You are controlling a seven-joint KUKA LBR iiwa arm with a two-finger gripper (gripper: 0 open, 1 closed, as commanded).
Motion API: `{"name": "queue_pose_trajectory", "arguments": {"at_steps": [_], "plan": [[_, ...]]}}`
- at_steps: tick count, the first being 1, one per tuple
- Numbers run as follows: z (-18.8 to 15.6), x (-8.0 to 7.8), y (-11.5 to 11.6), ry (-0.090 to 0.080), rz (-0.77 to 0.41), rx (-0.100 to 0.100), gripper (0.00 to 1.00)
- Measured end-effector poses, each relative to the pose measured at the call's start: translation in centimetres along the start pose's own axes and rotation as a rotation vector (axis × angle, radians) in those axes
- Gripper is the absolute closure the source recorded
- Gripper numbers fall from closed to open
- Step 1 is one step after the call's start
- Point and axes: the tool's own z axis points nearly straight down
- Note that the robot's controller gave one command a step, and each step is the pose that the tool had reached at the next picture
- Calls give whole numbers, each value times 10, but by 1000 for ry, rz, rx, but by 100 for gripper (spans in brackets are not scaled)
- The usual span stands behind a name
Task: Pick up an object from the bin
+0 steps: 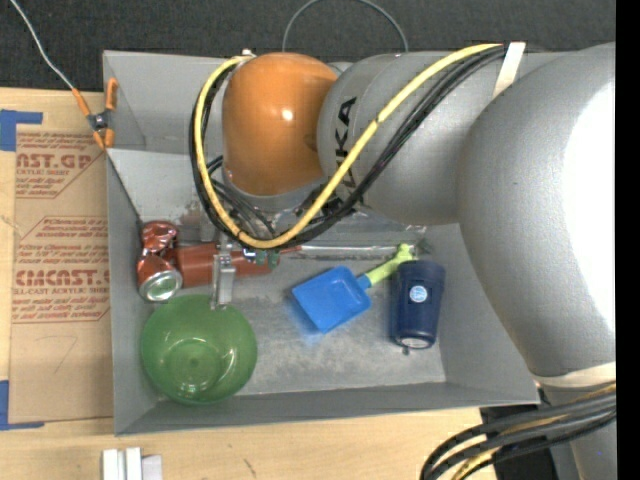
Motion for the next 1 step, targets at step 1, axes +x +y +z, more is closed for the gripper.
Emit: {"name": "queue_pose_trajectory", "arguments": {"at_steps": [1], "plan": [[-5,-2,-2,-7,3,-1,0]]}}
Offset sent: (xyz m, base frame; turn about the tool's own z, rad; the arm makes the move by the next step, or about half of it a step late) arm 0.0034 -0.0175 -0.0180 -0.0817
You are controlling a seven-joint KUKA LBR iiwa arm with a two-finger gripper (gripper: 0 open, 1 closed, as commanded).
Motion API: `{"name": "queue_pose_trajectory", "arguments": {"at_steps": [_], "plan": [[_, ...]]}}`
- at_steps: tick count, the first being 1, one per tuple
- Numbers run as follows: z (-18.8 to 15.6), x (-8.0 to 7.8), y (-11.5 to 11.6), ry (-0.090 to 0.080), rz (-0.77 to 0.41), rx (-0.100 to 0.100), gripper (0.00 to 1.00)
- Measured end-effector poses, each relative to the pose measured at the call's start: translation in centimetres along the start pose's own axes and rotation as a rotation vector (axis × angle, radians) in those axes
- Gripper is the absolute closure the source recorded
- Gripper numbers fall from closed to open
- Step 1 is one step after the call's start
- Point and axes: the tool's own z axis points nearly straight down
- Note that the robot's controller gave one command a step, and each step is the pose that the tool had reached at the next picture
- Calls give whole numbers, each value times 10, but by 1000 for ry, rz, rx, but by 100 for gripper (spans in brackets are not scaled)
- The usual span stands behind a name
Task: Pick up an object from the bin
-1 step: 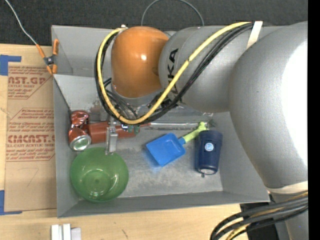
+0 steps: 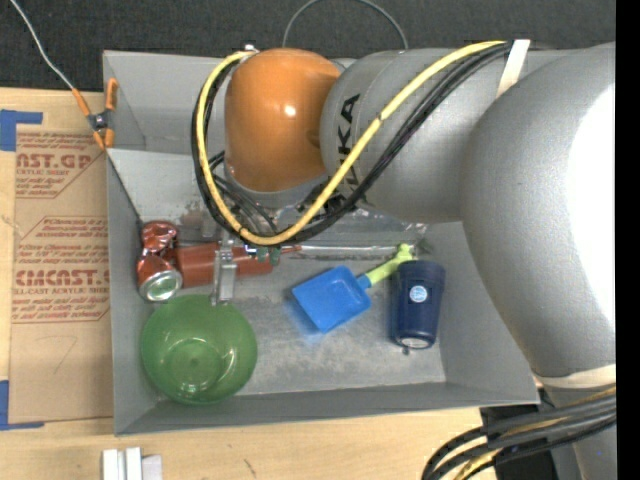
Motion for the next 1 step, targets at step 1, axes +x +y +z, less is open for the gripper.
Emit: {"name": "queue_pose_trajectory", "arguments": {"at_steps": [1], "plan": [[19,-1,-12,4,-69,1,0]]}}
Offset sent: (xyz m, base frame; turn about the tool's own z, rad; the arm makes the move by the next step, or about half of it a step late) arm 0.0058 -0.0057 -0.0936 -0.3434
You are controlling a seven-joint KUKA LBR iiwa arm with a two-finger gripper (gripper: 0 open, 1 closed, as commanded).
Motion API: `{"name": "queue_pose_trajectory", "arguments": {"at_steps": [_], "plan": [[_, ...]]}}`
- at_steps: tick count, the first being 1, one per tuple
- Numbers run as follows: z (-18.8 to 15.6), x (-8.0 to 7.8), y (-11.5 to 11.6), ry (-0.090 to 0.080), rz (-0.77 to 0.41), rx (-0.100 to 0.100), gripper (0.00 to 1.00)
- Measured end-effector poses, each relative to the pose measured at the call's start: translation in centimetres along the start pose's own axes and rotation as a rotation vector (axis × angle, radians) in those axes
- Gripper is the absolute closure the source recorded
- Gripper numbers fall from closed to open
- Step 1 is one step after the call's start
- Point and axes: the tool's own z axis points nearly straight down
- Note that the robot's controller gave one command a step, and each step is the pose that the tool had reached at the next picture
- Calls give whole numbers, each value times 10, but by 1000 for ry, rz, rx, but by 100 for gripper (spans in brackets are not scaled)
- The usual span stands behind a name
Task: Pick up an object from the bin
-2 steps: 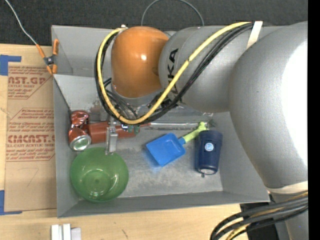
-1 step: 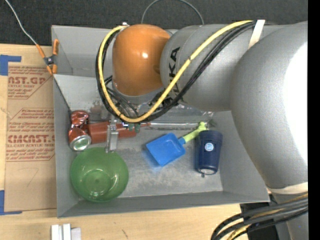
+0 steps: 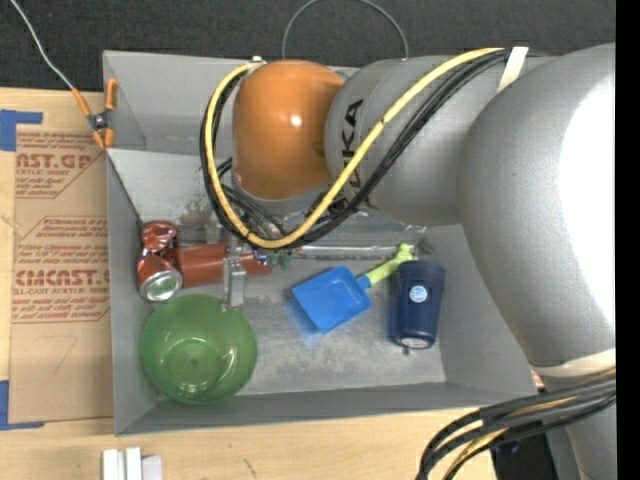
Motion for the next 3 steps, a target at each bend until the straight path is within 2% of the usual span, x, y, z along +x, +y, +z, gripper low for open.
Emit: {"name": "queue_pose_trajectory", "arguments": {"at_steps": [1,2,3], "plan": [[67,-9,10,-20,-273,-7,100],[67,-9,10,-20,-273,-8,100],[39,0,14,-27,-309,-8,100]]}}
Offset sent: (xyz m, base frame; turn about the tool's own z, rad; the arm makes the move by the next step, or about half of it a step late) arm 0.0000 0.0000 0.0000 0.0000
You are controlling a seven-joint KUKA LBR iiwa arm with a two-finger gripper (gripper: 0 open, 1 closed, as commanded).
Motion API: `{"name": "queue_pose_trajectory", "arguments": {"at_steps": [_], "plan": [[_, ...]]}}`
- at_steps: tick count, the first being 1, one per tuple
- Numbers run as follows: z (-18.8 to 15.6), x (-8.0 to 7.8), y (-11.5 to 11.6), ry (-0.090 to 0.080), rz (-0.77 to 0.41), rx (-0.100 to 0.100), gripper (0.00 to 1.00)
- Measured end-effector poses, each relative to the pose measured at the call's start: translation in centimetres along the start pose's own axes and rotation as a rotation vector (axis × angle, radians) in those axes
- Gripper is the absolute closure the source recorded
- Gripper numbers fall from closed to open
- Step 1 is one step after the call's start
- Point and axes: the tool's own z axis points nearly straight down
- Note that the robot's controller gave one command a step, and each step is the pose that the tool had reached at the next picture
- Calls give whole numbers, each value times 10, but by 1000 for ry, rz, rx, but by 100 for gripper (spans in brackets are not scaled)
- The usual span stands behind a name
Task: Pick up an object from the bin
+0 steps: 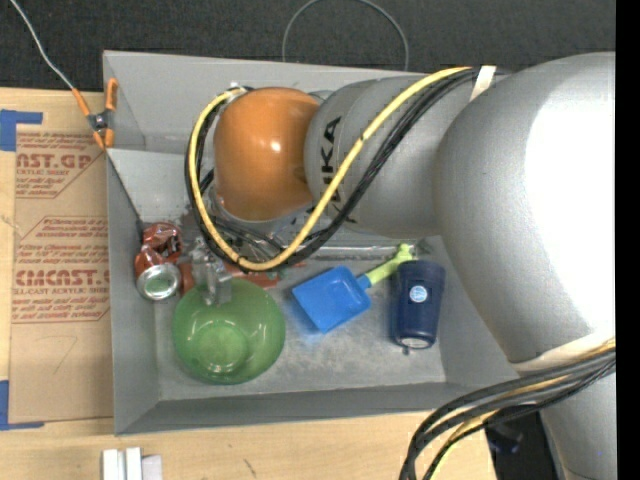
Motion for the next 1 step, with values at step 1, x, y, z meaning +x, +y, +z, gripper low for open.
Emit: {"name": "queue_pose_trajectory", "arguments": {"at_steps": [1], "plan": [[-18,-2,6,3,2,-2,0]]}}
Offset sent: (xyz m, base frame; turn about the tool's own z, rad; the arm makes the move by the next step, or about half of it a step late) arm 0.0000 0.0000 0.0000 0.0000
